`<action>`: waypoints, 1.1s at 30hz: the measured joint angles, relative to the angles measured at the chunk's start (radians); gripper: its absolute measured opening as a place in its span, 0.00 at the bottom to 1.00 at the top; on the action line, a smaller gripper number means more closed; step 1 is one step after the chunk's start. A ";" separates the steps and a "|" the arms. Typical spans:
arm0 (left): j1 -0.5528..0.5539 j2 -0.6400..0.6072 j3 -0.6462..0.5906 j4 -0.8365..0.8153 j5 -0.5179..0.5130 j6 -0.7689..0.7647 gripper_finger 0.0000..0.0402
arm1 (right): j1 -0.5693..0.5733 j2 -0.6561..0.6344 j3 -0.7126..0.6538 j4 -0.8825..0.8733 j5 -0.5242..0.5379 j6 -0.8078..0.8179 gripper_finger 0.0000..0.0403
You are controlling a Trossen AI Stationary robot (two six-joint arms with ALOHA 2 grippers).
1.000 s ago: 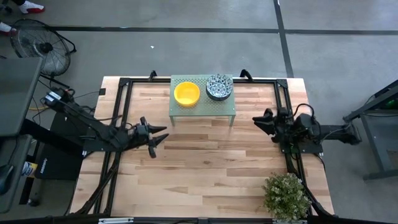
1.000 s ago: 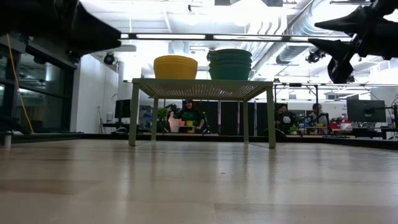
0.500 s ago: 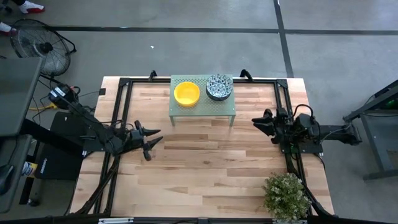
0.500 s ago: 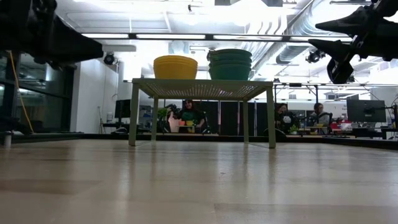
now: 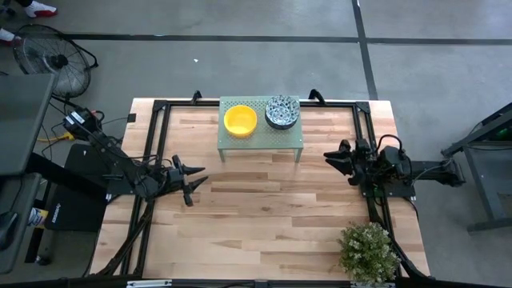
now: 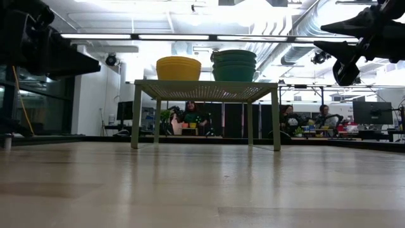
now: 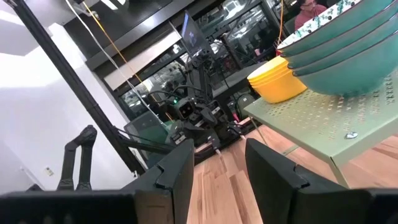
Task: Pick & Place Mini bowls
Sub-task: Return to Home Position
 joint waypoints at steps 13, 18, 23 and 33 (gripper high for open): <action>0.000 0.000 -0.021 -0.114 0.018 -0.033 0.38 | -0.001 0.000 0.000 0.006 0.078 0.001 0.33; 0.001 0.000 -0.022 -0.157 0.038 -0.048 0.38 | 0.000 0.000 0.000 0.002 0.078 -0.078 0.33; 0.003 0.000 -0.021 -0.209 0.056 -0.009 0.38 | 0.000 0.000 0.000 -0.030 0.086 -0.217 0.33; 0.003 0.000 0.006 -0.349 0.154 0.115 0.38 | 0.000 0.000 0.000 -0.113 0.138 -0.269 0.33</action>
